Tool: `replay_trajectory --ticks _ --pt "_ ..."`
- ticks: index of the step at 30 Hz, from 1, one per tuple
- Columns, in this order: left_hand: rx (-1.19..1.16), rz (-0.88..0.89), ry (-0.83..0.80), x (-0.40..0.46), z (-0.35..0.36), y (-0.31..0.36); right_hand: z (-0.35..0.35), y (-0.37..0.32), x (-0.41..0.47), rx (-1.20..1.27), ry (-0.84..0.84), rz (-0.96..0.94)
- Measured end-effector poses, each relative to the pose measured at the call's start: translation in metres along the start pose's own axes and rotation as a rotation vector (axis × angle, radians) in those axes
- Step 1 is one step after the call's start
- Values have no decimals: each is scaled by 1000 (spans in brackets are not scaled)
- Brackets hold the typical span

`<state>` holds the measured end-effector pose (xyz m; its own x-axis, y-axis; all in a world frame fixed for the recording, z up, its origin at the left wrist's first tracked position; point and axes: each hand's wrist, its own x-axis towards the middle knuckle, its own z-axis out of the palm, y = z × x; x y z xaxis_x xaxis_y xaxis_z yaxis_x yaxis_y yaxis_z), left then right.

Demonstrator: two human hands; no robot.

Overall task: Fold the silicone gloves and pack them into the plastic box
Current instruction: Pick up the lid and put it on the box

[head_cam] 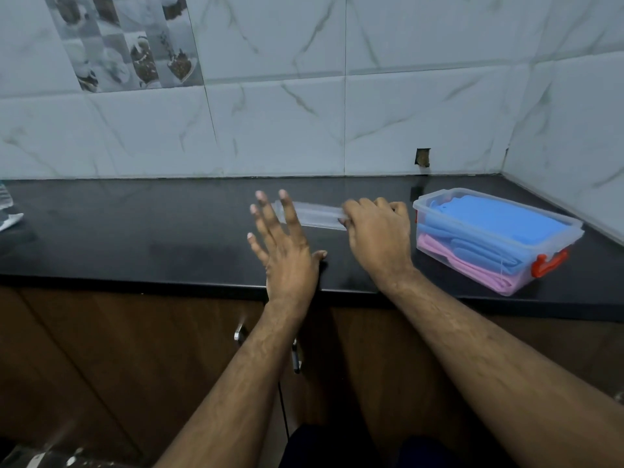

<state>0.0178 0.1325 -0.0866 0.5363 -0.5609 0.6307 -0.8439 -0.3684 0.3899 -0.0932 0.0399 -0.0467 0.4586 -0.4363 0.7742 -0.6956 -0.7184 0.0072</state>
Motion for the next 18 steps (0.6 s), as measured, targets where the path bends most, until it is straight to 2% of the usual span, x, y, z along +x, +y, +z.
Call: replay_trajectory --ticks 5,9,12,13,15,18 --pt "-223 -77 -237 9 12 9 -25 3 24 162 124 93" --pt "-763 -155 -398 23 26 45 -47 23 43 81 90 83" --pt "-1207 -308 -411 27 41 79 -63 50 50 30 34 96" --pt "-1239 -286 -368 27 47 89 -68 61 52 22 19 109" --pt "-1154 -135 -294 24 55 104 -77 84 54 4 -6 141" --pt "-1009 49 -265 20 59 121 -93 123 61 -40 -62 205"
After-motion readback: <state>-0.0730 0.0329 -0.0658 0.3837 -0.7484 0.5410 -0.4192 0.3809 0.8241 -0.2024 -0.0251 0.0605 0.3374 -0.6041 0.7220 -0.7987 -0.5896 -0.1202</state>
